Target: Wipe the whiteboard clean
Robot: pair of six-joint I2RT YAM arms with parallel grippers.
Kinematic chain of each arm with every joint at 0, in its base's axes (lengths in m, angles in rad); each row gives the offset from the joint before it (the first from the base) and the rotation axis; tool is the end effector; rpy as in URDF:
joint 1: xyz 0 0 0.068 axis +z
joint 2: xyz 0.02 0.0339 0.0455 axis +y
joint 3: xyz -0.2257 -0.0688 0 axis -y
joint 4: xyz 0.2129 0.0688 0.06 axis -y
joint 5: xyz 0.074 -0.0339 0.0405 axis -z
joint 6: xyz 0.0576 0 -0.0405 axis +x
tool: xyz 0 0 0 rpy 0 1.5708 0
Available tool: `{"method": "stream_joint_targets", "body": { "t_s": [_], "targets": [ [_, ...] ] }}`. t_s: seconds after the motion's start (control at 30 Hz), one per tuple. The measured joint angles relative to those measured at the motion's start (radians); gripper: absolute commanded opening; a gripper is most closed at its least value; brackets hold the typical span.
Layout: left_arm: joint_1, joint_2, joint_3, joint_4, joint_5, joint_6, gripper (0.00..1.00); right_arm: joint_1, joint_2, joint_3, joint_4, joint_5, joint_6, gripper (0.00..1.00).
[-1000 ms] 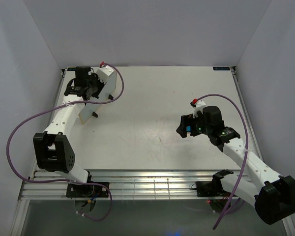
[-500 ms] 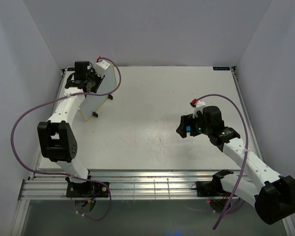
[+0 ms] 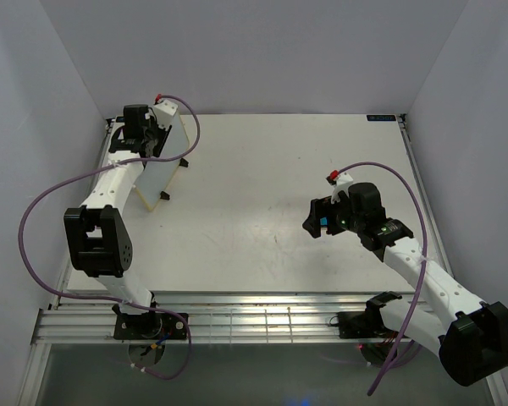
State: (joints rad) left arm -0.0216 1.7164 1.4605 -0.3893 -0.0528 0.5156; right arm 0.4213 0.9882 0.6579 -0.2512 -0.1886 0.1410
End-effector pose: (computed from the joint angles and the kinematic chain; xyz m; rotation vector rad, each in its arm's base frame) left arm 0.3790 -0.0051 0.2619 0.5647 2.1626 0.3299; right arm 0.2016 0.1022 0.2180 -0.4156 2.1482 0.5256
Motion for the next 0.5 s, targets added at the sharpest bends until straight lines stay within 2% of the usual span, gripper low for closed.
{"method": "stream_joint_targets", "body": {
  "t_s": [0.5],
  "targets": [
    [0.013,0.016,-0.008,0.002,-0.088,0.001,0.63,0.001,-0.01,-0.002,0.019,-0.013,0.0,0.9]
  ]
}}
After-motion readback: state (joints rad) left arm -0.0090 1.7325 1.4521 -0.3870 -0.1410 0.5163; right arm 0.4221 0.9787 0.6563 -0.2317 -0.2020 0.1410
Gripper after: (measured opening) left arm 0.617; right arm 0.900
